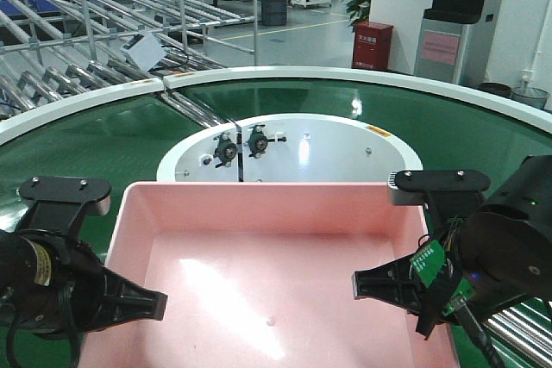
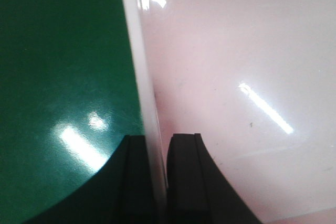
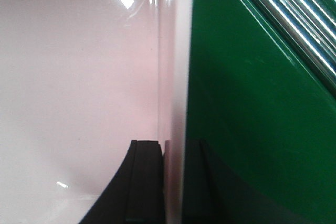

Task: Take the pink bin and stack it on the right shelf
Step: 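Lift the pink bin with both grippers and turn away from conveyor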

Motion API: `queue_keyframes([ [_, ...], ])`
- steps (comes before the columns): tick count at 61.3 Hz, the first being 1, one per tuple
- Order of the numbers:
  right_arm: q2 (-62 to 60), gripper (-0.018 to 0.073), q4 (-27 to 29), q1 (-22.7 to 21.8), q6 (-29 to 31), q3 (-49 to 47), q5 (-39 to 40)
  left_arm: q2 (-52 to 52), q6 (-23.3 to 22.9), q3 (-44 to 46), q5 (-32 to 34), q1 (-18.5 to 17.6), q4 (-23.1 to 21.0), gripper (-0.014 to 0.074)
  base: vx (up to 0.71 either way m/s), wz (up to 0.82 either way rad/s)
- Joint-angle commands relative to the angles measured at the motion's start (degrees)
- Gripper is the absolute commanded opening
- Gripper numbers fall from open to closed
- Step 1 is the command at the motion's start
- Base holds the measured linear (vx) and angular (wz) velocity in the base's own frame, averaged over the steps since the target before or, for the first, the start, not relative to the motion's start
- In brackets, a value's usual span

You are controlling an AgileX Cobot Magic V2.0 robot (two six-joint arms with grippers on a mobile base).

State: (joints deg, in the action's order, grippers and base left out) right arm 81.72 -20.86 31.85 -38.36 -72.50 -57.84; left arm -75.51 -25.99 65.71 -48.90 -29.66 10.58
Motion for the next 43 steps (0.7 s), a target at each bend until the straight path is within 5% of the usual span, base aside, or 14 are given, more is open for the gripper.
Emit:
queue_keyframes([
  [1,-2.1,0.0053,-5.1,-0.4,0.3,-1.6,1.2,2.3,0.1,1.7,3.0,-0.1,2.0,0.0146,-0.04,-0.12],
  [43,-2.1,0.0053,-5.1,-0.4,0.3,-1.6,1.2,2.3,0.1,1.7,3.1,-0.1,2.0,0.0146,-0.13,-0.43],
])
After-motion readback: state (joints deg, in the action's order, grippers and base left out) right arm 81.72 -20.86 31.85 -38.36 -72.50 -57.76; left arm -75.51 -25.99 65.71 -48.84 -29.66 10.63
